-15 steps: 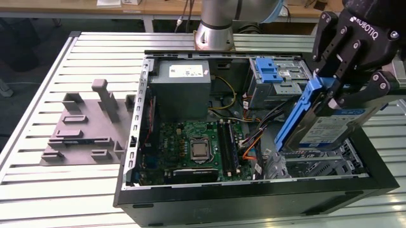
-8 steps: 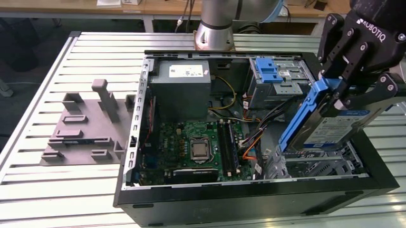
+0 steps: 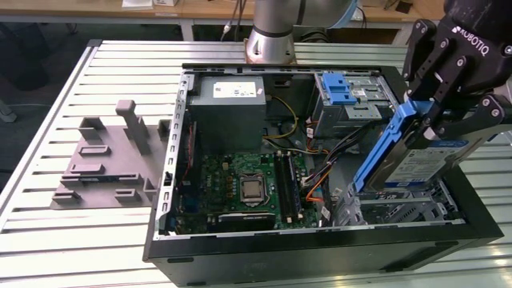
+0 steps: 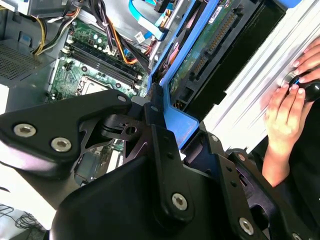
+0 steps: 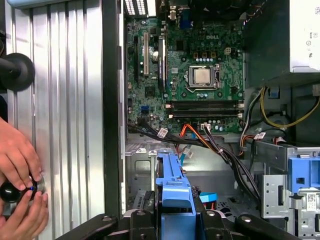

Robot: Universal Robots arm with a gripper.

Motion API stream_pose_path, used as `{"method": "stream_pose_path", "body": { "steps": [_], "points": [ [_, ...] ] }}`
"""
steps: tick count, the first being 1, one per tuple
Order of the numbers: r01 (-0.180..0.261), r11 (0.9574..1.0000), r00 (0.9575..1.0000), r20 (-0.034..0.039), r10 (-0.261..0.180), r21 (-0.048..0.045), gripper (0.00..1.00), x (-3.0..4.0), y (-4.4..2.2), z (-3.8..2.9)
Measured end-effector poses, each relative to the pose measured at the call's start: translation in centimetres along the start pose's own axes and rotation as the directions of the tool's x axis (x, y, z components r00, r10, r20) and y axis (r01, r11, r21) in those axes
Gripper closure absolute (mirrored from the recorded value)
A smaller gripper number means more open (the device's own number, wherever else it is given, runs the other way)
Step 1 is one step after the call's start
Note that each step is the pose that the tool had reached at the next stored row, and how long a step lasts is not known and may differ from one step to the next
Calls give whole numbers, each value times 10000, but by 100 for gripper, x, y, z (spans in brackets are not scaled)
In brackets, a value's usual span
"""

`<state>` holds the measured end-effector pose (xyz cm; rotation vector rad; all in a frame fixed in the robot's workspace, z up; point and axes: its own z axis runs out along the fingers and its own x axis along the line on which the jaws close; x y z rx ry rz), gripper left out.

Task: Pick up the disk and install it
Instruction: 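Insert the disk into the insertion slot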

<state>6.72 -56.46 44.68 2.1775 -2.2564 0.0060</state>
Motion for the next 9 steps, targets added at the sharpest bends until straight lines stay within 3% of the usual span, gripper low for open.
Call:
{"method": "stream_pose_path", "body": {
  "steps": [9],
  "points": [
    [1, 10000, 10000, 1, -1, 0, 64, -1, -16, 48]
  ]
}}
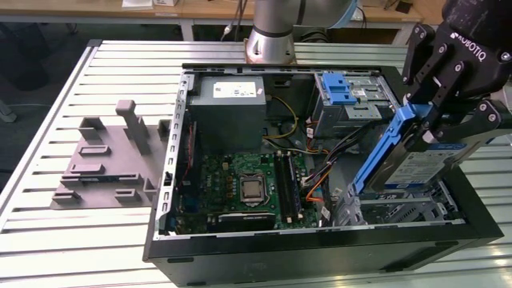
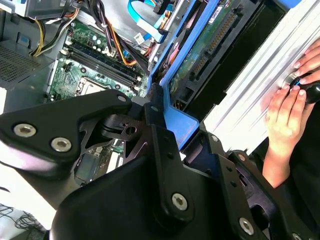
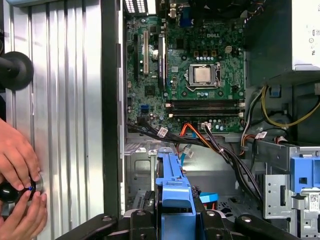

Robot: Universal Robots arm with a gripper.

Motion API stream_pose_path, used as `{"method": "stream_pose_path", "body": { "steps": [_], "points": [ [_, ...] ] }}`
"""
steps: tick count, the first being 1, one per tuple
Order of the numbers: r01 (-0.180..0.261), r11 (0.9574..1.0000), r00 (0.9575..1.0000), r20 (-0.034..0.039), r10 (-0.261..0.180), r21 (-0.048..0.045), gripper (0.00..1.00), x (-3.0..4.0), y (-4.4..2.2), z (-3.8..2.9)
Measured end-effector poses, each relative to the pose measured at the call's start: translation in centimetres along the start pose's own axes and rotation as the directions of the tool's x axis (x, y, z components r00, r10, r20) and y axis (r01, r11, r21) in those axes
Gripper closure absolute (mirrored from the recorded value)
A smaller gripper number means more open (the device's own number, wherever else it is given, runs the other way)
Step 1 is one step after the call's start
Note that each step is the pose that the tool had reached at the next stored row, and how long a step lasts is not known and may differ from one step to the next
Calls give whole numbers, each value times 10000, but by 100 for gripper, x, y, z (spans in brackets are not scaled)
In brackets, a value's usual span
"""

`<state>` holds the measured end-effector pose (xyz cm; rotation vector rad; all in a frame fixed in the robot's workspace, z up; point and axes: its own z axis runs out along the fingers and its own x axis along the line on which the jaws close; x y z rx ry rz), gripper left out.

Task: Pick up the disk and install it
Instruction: 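Insert the disk into the insertion slot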

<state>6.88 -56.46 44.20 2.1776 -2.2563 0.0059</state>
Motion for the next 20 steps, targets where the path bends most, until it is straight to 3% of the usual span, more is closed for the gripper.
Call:
{"method": "stream_pose_path", "body": {
  "steps": [20],
  "points": [
    [8, 10000, 10000, 0, -8, 0, 64, -1, -13, 91]
  ]
}}
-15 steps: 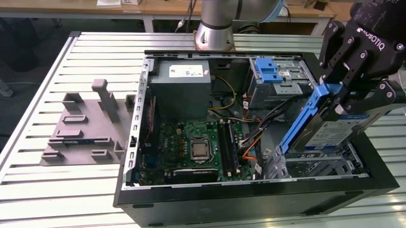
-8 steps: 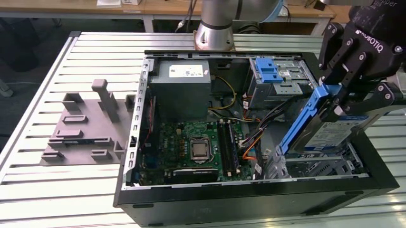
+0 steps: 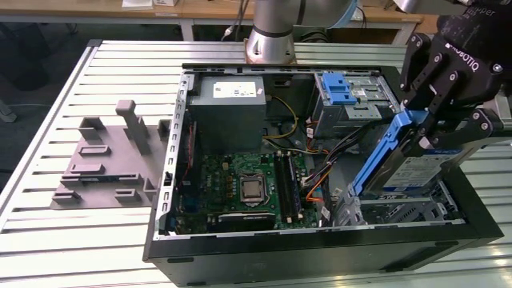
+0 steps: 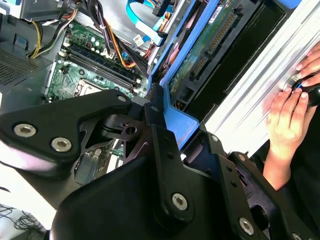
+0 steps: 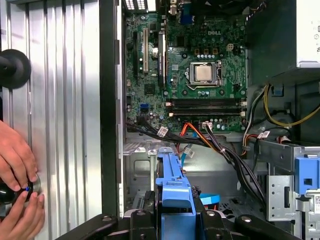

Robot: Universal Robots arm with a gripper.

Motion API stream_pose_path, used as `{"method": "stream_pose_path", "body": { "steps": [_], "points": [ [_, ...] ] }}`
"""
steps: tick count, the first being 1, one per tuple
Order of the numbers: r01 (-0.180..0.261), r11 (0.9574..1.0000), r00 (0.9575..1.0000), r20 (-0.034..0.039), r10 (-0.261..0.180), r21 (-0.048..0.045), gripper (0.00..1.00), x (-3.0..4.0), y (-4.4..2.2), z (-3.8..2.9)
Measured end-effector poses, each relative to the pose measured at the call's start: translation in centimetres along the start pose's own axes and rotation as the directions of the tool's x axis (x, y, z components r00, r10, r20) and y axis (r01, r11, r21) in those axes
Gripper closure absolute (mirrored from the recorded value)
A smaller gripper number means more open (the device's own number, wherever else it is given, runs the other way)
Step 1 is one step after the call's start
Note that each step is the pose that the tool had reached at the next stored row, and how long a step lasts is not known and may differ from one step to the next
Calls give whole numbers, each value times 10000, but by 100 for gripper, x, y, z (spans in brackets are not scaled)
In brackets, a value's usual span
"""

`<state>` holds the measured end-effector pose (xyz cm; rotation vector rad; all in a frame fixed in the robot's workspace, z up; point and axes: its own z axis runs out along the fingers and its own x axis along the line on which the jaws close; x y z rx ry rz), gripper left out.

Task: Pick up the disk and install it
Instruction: 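Insert the disk into the insertion slot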

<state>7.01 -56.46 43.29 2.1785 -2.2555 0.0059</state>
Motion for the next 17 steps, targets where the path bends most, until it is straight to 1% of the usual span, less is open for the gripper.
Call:
{"method": "stream_pose_path", "body": {
  "steps": [17],
  "points": [
    [0, 10000, 10000, 1, 0, 0, 64, -1, -3, 120]
  ]
}}
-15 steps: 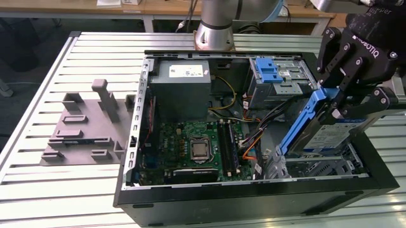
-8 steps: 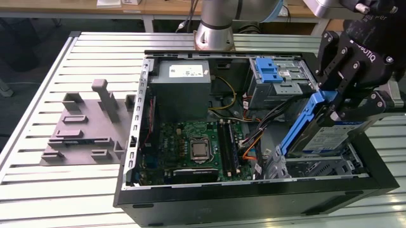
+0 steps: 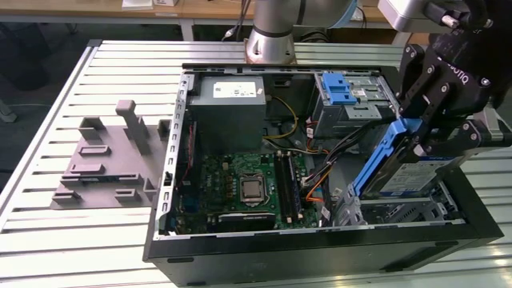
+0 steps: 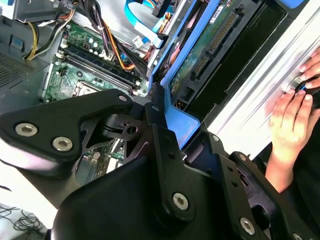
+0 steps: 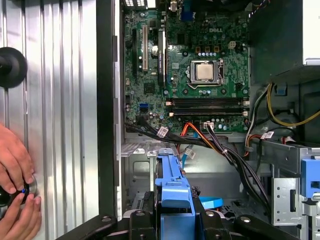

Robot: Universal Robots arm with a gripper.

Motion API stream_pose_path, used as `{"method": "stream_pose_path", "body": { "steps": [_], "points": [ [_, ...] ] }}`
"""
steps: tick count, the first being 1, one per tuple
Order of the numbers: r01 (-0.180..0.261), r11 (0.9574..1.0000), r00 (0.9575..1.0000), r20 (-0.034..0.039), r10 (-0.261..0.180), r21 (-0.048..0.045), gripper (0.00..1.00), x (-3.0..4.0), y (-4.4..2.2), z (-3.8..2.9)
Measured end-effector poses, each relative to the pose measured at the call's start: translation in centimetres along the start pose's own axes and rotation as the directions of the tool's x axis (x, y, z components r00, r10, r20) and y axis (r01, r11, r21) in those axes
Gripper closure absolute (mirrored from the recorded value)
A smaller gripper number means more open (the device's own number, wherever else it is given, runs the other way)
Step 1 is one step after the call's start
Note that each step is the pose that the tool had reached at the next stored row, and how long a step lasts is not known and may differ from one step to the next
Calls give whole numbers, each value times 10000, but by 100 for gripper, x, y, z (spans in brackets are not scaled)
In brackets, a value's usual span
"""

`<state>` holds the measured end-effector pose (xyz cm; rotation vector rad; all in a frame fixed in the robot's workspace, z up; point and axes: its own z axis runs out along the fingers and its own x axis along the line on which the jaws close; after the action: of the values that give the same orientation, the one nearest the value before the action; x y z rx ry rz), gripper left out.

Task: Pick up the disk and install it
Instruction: 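Insert the disk into the insertion slot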

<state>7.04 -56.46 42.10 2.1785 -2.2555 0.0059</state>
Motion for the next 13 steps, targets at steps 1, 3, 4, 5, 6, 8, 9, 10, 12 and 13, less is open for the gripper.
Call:
{"method": "stream_pose_path", "body": {
  "steps": [1, 3, 4, 5, 6, 8, 9, 10, 12, 13],
  "points": [
    [0, 10000, 10000, 0, 0, 0, 64, 0, 0, 7],
    [0, 10000, 10000, -1, 0, 0, 64, 0, 0, 23],
    [0, 10000, 10000, 0, 0, 0, 64, 0, 0, 32],
    [0, 10000, 10000, -1, 0, 0, 64, 0, 0, 42],
    [0, 10000, 10000, 0, 0, 0, 64, 0, 0, 51],
    [0, 10000, 10000, -1, 0, 0, 64, -1, 0, 70],
    [0, 10000, 10000, -1, 0, 0, 64, -1, 0, 80],
    [0, 10000, 10000, 0, 0, 1, 64, -1, 0, 89],
    [0, 10000, 10000, -1, 0, 0, 64, -1, 0, 106],
    [0, 10000, 10000, -1, 0, -1, 64, -1, 0, 115]
  ]
}}
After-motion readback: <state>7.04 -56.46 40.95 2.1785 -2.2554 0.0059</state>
